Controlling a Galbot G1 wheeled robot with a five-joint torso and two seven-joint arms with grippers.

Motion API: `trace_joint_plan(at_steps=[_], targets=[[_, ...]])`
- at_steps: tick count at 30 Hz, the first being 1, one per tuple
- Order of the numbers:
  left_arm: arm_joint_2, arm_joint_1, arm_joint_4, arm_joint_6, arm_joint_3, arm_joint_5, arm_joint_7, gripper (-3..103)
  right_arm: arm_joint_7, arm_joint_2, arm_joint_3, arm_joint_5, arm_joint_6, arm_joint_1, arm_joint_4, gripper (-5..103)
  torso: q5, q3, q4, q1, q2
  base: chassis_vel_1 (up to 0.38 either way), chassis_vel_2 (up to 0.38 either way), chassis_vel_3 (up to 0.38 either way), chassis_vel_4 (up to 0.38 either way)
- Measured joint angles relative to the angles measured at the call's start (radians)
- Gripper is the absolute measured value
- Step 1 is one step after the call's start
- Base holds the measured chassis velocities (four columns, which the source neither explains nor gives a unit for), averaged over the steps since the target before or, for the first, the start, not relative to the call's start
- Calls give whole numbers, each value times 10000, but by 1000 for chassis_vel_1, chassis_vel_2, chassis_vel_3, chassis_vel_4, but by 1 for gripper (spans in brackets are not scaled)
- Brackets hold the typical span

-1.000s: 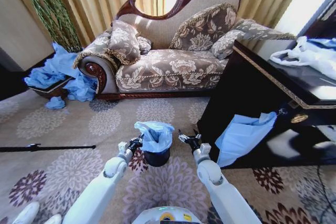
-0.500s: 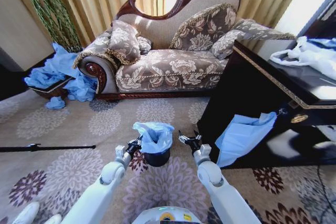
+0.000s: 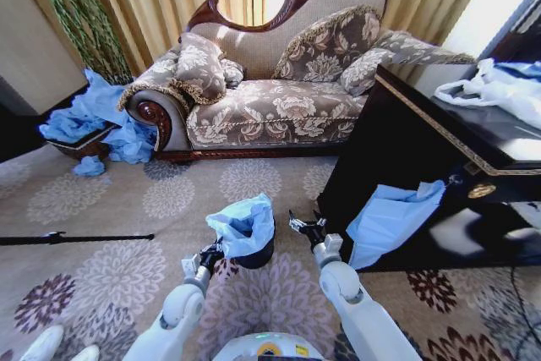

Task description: Place a garbage bag over the trash bin.

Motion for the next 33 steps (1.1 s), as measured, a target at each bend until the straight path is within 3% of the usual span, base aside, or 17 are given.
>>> trace_joint_plan(at_steps=[11,25,33], targets=[[-281,-372,789,-309,304,536,297,0,1112,-84,-595,753,-455,321,323,100,0,0,-3,0,0,0,0,0,0],[-372,-354,636,-370,326,768,361,0,2552,-29,-3211,1658,-1551,2563,-1232,99,-3,2,-1,2,0,0,0,0,0],[-371,-384,641,-391,312,806,380,0,3344,170,-4249,1246,-2342,3144,-1070,97,-2,2,-2,2,0,0,0,0,0]])
